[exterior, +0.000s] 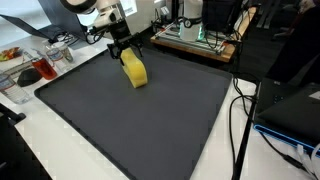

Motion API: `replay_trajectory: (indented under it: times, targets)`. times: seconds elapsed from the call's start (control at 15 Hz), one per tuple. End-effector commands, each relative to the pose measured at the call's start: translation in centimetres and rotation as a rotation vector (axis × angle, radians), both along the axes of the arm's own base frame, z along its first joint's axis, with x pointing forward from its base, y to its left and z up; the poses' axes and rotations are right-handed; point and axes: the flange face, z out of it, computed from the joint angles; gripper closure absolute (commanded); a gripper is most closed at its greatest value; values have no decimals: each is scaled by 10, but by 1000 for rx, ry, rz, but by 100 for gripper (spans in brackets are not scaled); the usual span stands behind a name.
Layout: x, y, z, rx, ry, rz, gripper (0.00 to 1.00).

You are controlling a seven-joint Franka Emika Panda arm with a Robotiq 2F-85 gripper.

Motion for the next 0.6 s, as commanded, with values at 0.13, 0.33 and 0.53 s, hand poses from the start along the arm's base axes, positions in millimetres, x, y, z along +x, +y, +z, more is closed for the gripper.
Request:
replay_trajectory:
  times: [0.13,0.33,0.53]
  targets:
    - [-3,10,-11,-36,49,23,0]
    - [-1,11,-11,-50,52,24,28]
    - [9,7,0,-72,27,-30,50]
